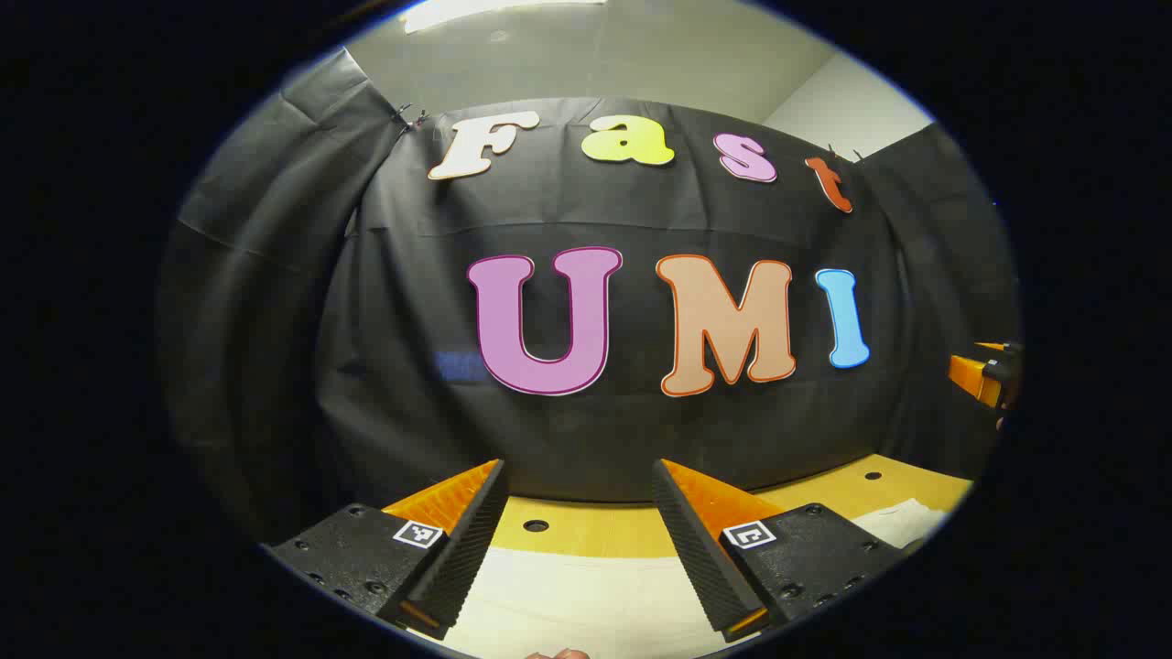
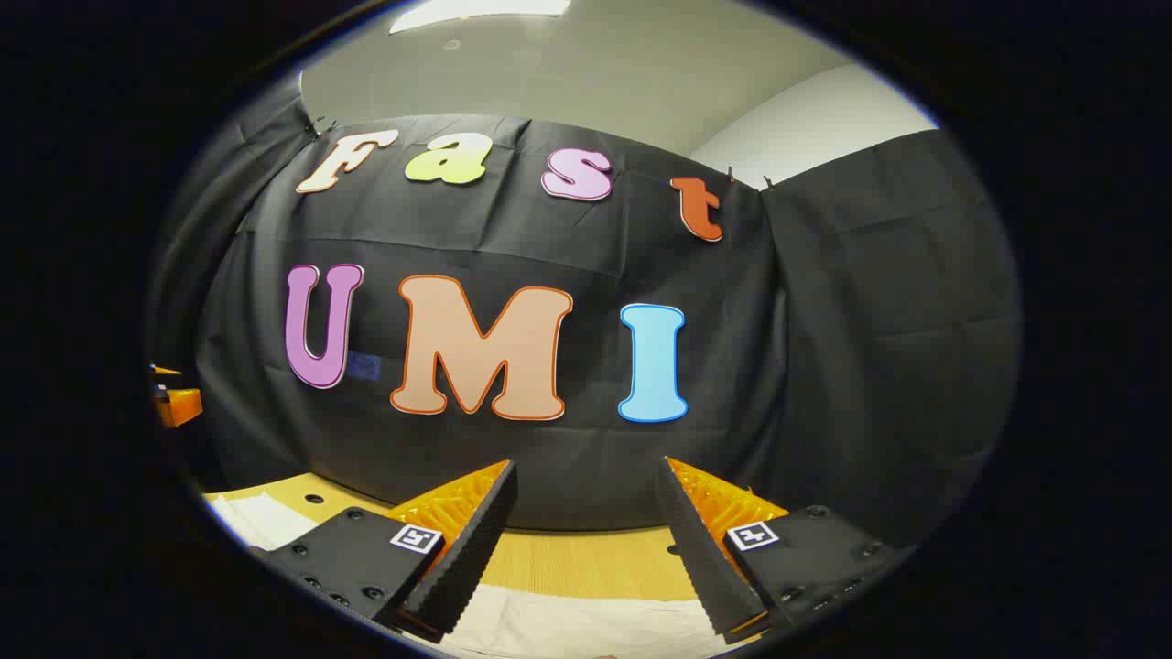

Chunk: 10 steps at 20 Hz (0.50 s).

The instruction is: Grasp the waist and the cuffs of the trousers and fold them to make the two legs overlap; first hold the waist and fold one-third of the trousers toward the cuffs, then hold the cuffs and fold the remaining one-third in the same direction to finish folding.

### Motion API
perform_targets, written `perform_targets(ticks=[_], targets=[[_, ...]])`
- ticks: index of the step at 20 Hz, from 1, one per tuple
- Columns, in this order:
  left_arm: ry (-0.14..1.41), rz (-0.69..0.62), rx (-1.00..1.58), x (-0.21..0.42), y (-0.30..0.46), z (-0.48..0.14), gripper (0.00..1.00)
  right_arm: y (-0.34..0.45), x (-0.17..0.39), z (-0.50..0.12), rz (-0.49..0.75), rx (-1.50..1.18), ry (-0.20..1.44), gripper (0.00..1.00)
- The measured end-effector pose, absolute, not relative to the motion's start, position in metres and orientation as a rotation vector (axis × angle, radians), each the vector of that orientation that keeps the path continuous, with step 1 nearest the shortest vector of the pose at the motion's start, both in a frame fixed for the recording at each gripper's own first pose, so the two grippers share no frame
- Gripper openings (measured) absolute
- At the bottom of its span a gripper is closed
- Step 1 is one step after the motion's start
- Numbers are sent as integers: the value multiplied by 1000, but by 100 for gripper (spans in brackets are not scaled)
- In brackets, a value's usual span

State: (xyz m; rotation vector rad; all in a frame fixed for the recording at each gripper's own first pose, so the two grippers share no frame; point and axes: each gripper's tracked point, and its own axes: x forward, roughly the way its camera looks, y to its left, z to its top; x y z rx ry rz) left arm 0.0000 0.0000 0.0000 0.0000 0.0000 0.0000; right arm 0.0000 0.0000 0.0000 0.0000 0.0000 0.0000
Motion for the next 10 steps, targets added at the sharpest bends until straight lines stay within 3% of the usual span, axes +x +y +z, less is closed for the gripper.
perform_targets(ticks=[10], targets=[[7,17,15,3,14,-6,95,16,2,-2,28,-16,-5,97]])
